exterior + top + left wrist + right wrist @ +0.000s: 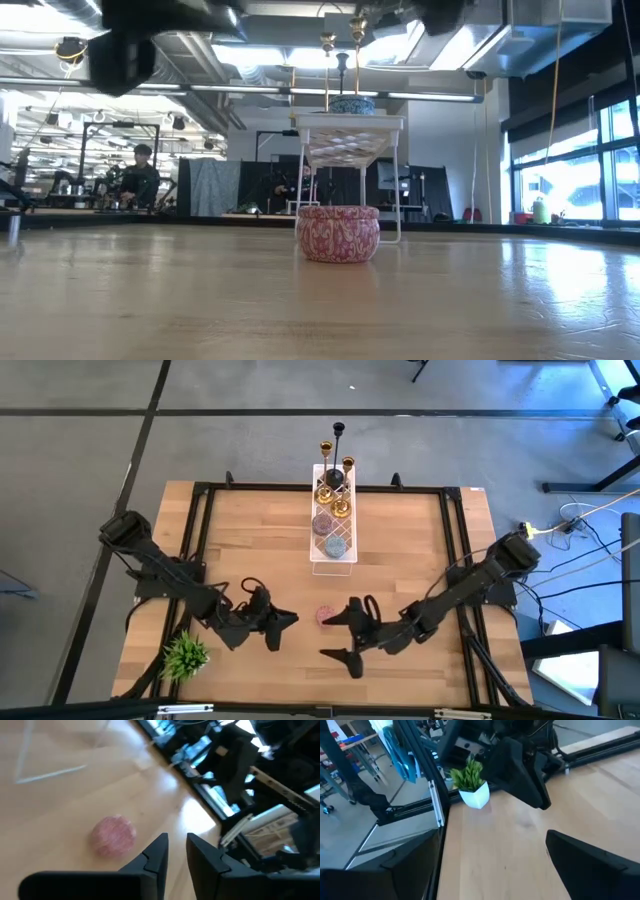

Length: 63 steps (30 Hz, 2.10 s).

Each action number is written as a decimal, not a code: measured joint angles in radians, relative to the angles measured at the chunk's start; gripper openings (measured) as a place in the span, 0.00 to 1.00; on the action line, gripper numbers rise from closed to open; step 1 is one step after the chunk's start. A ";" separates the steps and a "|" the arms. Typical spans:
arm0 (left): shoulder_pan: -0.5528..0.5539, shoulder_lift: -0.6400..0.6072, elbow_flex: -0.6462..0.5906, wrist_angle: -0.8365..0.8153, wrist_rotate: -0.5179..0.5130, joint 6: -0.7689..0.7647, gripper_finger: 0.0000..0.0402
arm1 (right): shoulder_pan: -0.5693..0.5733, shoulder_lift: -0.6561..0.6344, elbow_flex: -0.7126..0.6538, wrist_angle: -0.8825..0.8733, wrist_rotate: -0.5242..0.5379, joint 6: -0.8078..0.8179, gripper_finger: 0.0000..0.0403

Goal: Pick & Place candle stick holders
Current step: Put the pink scented candle on the shelf

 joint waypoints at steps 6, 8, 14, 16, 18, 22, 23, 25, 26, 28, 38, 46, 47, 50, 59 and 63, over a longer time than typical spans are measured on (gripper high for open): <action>-0.057 0.000 0.000 -0.103 0.007 -0.098 0.10 | -0.001 0.073 0.000 0.067 -0.088 0.164 0.92; -0.063 0.000 0.000 -0.136 0.030 -0.106 0.09 | 0.009 0.102 0.000 0.082 -0.145 0.210 0.92; -0.060 0.000 0.000 -0.250 0.045 -0.124 0.08 | 0.035 0.177 0.000 0.051 -0.138 0.229 0.92; -0.057 0.000 0.000 -0.289 0.047 -0.153 0.08 | 0.035 0.191 -0.001 0.000 -0.121 0.235 0.92; -0.057 0.000 0.000 -0.307 0.047 -0.167 0.08 | 0.030 0.189 -0.001 -0.047 -0.089 0.235 0.92; -0.067 0.000 0.000 -0.309 0.053 -0.169 0.08 | 0.033 0.189 -0.001 -0.111 0.032 0.223 0.92; -0.070 0.000 0.000 -0.309 0.053 -0.171 0.08 | 0.032 0.189 -0.001 -0.112 0.058 0.224 0.92; -0.076 0.000 0.000 -0.309 0.053 -0.179 0.08 | 0.027 0.188 -0.001 -0.116 0.089 0.224 0.92; -0.080 0.000 0.000 -0.309 0.052 -0.185 0.08 | 0.025 0.187 -0.001 -0.125 0.098 0.222 0.92; -0.087 0.000 0.000 -0.309 0.050 -0.195 0.08 | 0.021 0.186 -0.001 -0.147 0.113 0.219 0.92; -0.105 0.000 0.000 -0.310 0.032 -0.235 0.08 | -0.034 0.186 -0.001 -0.389 0.149 0.201 0.92; -0.105 0.000 0.000 -0.310 0.038 -0.250 0.08 | -0.092 0.200 -0.001 -0.382 0.124 0.167 0.92; -0.105 0.000 0.000 -0.309 0.041 -0.250 0.08 | -0.099 0.209 -0.001 -0.366 0.110 0.167 0.92; -0.105 0.000 0.000 -0.310 0.042 -0.249 0.08 | -0.113 0.241 -0.001 -0.305 0.061 0.166 0.92; -0.113 0.000 0.000 -0.313 0.045 -0.246 0.08 | -0.121 0.265 -0.001 -0.257 0.102 0.167 0.92; -0.113 0.000 0.000 -0.317 0.045 -0.246 0.08 | -0.128 0.265 -0.001 -0.258 0.103 0.166 0.92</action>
